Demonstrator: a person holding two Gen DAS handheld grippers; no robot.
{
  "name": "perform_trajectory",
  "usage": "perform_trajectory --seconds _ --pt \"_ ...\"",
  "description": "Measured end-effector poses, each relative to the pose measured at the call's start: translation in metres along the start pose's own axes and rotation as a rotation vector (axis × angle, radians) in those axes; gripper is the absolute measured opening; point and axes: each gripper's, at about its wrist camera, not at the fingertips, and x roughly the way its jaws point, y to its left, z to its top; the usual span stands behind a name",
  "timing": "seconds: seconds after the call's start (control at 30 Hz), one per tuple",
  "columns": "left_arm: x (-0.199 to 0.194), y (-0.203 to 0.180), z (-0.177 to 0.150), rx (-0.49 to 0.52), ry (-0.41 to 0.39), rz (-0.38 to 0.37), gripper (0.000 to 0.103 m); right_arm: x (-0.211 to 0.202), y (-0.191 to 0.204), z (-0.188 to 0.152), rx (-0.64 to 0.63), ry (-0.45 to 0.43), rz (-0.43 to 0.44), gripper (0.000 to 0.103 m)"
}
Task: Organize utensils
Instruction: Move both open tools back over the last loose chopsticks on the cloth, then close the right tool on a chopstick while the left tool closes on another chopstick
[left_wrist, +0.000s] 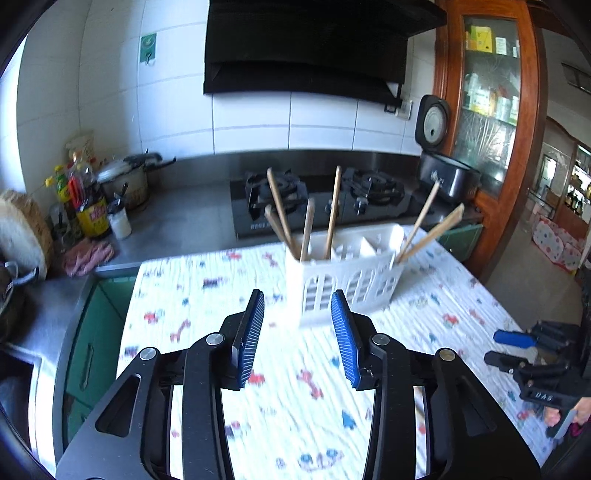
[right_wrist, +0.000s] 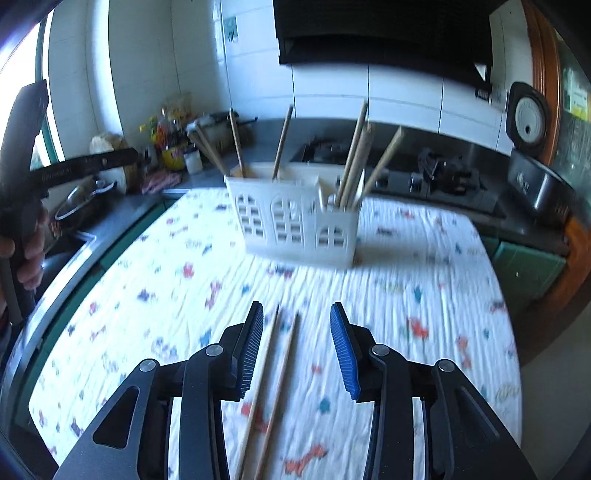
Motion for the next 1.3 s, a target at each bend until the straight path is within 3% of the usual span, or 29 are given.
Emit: perform_trajectory --seconds 0.2,0.5,0.93,1.3 --pt "0.001 0.007 -0.034 -0.047 0.042 0.008 0.038 0.016 0.009 -0.048 0.024 0.078 -0.001 0.03" --pt "0.007 0.01 -0.074 -0.094 0.103 0.012 0.038 0.041 0.017 -0.087 0.087 0.183 0.026 0.018" --pt "0.014 0.002 -0.104 -0.134 0.164 -0.014 0.038 0.063 0.019 -0.102 0.144 0.238 0.027 0.012" --pt "0.019 -0.014 -0.121 -0.14 0.2 -0.05 0.038 0.063 0.02 -0.104 0.135 0.221 0.002 0.007"
